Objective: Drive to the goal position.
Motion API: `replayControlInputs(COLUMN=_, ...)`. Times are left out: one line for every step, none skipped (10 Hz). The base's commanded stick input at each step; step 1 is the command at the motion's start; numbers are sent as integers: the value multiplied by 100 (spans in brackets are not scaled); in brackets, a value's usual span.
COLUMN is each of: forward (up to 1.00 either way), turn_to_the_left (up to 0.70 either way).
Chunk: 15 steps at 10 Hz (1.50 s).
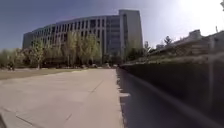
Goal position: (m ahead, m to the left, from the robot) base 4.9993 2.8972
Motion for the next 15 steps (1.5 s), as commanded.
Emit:
replayControlInputs(forward=100, turn_to_the_left=0)
replayControlInputs(forward=100, turn_to_the_left=0)
replayControlInputs(forward=100, turn_to_the_left=0)
replayControlInputs(forward=100, turn_to_the_left=0)
replayControlInputs(forward=100, turn_to_the_left=0)
replayControlInputs(forward=100, turn_to_the_left=0)
replayControlInputs(forward=100, turn_to_the_left=0)
replayControlInputs(forward=100, turn_to_the_left=0)
replayControlInputs(forward=100, turn_to_the_left=0)
replayControlInputs(forward=100, turn_to_the_left=0)
replayControlInputs(forward=100, turn_to_the_left=0)
replayControlInputs(forward=100, turn_to_the_left=0)
replayControlInputs(forward=100, turn_to_the_left=0)
replayControlInputs(forward=100, turn_to_the_left=0)
replayControlInputs(forward=100, turn_to_the_left=0)
